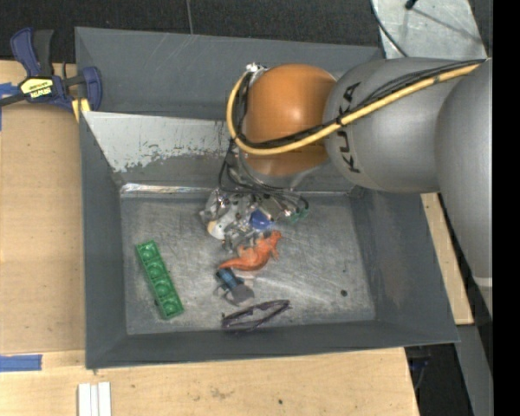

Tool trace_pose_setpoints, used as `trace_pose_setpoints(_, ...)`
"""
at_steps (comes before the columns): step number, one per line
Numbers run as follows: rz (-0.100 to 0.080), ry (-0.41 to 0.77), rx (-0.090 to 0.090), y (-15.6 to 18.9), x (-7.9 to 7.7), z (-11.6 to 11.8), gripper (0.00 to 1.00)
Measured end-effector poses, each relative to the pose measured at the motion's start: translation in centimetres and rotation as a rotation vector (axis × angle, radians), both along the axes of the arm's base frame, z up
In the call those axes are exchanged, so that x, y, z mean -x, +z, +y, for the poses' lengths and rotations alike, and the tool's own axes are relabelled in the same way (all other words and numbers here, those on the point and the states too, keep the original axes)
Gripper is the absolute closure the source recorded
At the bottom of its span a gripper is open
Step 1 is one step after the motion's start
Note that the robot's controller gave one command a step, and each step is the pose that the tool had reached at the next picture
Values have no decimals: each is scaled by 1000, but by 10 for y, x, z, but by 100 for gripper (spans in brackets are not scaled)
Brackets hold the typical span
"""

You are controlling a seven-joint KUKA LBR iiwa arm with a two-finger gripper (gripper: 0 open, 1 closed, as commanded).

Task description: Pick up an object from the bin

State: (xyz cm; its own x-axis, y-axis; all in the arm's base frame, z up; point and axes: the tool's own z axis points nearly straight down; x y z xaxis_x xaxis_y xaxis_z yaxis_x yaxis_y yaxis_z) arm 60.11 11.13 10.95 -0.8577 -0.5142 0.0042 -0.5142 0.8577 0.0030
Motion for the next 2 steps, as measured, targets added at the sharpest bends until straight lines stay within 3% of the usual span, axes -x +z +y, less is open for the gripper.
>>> trace_pose_setpoints(1,-24,9,-4,24,-7,-26,100)
trace_pose_setpoints(2,5,20,0,32,4,-58,100)
